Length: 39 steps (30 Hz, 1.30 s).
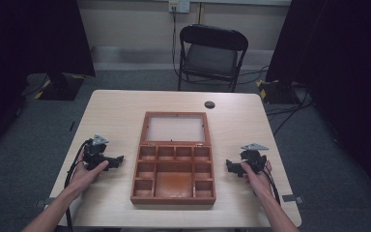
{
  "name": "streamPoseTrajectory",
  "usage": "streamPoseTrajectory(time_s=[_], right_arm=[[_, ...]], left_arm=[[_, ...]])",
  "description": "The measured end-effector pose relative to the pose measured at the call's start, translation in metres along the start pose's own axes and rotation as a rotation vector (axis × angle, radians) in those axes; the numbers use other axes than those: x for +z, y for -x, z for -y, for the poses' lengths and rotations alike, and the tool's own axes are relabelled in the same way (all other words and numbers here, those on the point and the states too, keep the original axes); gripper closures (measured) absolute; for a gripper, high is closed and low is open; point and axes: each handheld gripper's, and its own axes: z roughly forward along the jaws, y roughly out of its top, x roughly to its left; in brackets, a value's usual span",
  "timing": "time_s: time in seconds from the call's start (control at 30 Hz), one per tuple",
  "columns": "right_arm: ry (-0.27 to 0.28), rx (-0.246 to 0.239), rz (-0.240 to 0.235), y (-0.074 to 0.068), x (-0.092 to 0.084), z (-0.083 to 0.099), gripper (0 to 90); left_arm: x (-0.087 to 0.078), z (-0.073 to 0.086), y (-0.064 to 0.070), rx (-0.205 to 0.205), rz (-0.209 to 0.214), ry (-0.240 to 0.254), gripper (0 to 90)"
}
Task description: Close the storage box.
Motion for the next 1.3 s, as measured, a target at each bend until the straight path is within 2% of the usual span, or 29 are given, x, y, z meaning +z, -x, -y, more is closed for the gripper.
streamPoseTrajectory(time_s=[0.1,0.23,0.27,0.3,0.33,0.37,0.4,0.43,0.47,0.53,0.6,0.63,0.67,0.7,0.73,0.77,0.9,0.97,1.03,1.17,1.23,1.27,1.3], right_arm=[[-0.001,0.004,0.000,0.000,0.000,0.000,0.0],[-0.002,0.008,0.001,0.000,-0.001,-0.001,0.9],[0.001,0.005,0.007,0.000,-0.001,-0.001,5.0],[0.018,0.009,0.000,-0.001,-0.003,-0.004,20.5],[0.021,0.014,0.002,-0.001,-0.004,-0.005,19.0],[0.021,0.019,0.006,0.000,-0.004,-0.006,12.3],[0.024,0.032,0.004,0.001,-0.005,-0.008,11.5],[0.024,0.032,0.004,0.001,-0.005,-0.008,11.5],[0.036,0.075,-0.011,0.005,-0.007,-0.011,17.4],[0.052,0.108,-0.025,0.007,-0.009,-0.013,13.2],[0.062,0.102,-0.031,0.007,-0.011,-0.014,16.3],[0.078,0.088,-0.031,0.005,-0.015,-0.021,14.2],[0.090,0.087,-0.035,0.004,-0.016,-0.023,15.3],[0.099,0.083,-0.040,0.003,-0.018,-0.026,14.3],[0.106,0.077,-0.044,0.002,-0.019,-0.030,14.3],[0.114,0.079,-0.048,0.001,-0.019,-0.033,14.4],[0.126,0.071,-0.071,-0.004,-0.017,-0.048,14.5],[0.125,0.065,-0.108,-0.009,-0.014,-0.057,14.2],[0.119,0.064,-0.146,-0.014,-0.011,-0.066,14.2],[0.131,0.050,-0.155,-0.021,-0.006,-0.077,14.9],[0.128,0.050,-0.163,-0.026,-0.001,-0.082,14.8],[0.117,0.046,-0.182,-0.031,0.005,-0.086,14.5],[0.115,0.039,-0.182,-0.034,0.008,-0.088,14.5]], left_arm=[[0.001,0.000,0.001,-0.010,0.004,0.007,0.0],[0.000,-0.001,0.001,-0.005,0.007,0.003,1.4],[-0.001,-0.003,0.001,-0.003,0.011,0.010,4.9],[-0.003,-0.006,0.000,-0.016,0.018,0.013,18.1],[-0.003,-0.006,-0.001,-0.027,0.029,0.020,18.6],[-0.003,-0.006,-0.001,-0.027,0.029,0.020,16.4],[-0.004,-0.007,-0.001,-0.031,0.038,0.031,16.1],[-0.004,-0.007,-0.001,-0.031,0.038,0.031,17.2],[-0.007,-0.010,-0.001,-0.060,0.047,0.053,17.5],[-0.011,-0.018,-0.003,-0.066,0.048,0.058,17.3],[-0.014,-0.023,-0.004,-0.064,0.041,0.071,17.8],[-0.018,-0.026,-0.007,-0.103,0.024,0.130,19.3],[-0.018,-0.029,-0.009,-0.110,0.040,0.118,20.4],[-0.016,-0.033,-0.010,-0.094,0.056,0.078,20.4],[-0.017,-0.035,-0.010,-0.080,0.051,0.070,20.4],[-0.017,-0.038,-0.010,-0.084,0.044,0.077,20.6],[-0.017,-0.056,-0.007,-0.102,0.068,0.113,20.6],[-0.016,-0.061,-0.006,-0.099,0.079,0.107,20.5],[-0.013,-0.075,0.000,-0.098,0.100,0.089,20.5],[-0.008,-0.086,0.006,-0.097,0.128,0.082,20.5],[-0.003,-0.090,0.011,-0.101,0.145,0.075,21.1],[0.003,-0.093,0.017,-0.095,0.162,0.063,21.2],[0.003,-0.093,0.017,-0.095,0.162,0.063,21.2]])
